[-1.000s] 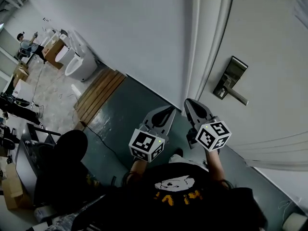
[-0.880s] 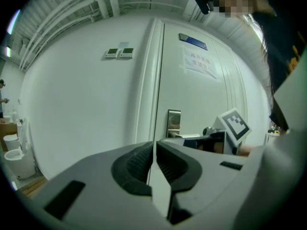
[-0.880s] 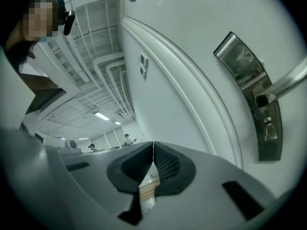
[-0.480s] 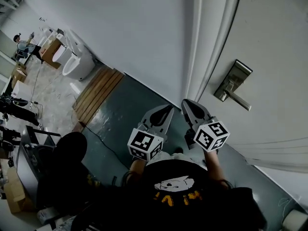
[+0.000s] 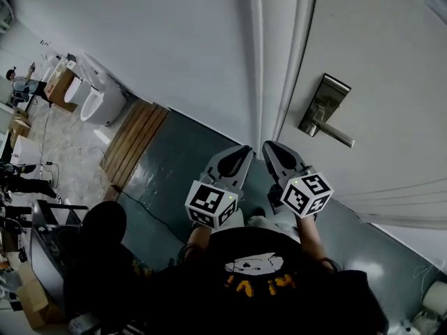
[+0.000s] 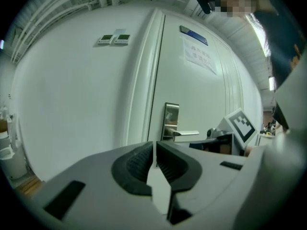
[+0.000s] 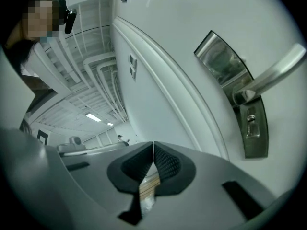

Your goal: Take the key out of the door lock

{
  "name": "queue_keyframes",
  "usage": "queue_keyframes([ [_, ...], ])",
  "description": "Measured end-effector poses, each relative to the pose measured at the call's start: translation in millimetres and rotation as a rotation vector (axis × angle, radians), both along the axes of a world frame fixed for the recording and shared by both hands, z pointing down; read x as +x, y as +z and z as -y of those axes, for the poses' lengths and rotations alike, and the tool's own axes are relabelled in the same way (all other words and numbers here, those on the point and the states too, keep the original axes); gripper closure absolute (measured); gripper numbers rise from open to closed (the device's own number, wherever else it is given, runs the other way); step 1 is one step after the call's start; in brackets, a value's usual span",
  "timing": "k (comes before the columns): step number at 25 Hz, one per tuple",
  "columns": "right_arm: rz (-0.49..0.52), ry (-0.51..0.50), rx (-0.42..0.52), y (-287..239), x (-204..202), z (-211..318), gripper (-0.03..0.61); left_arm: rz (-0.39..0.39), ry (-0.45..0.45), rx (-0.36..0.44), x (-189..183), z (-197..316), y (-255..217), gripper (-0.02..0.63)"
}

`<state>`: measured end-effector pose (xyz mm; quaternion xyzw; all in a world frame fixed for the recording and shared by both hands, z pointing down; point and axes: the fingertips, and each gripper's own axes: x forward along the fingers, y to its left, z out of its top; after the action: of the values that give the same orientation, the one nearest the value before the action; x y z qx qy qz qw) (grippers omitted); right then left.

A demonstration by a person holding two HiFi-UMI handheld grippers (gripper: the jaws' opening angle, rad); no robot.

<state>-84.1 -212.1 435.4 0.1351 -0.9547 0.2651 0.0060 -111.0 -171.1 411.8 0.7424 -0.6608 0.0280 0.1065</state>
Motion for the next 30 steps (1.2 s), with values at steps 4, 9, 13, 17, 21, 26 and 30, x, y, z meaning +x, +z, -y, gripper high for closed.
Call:
queue_keyframes([
  [4,-0.005,0.057,-0.020,5,10,7,0.572,-0.007,0.052,-0.006,8,6,1,0.589],
  [9,-0.020,0.127,-0.040,14,18,12,0.572,-0.023,0.123,0.002,14,14,4,0.589],
  [13,-0.027,0.201,-0.051,15,24,17,0.572,-0.023,0.193,0.002,19,18,5,0.589],
  [17,-0.029,0.269,-0.059,15,27,23,0.572,-0.019,0.260,0.007,20,19,2,0.589],
  [21,-0.025,0.344,-0.065,15,29,30,0.572,-0.014,0.326,0.021,18,23,-4,0.589],
  [26,-0.035,0.444,-0.085,23,35,38,0.571,-0.010,0.405,0.035,19,30,-6,0.589],
  [30,-0.053,0.526,-0.100,32,47,48,0.571,-0.008,0.463,0.042,21,37,-6,0.589],
])
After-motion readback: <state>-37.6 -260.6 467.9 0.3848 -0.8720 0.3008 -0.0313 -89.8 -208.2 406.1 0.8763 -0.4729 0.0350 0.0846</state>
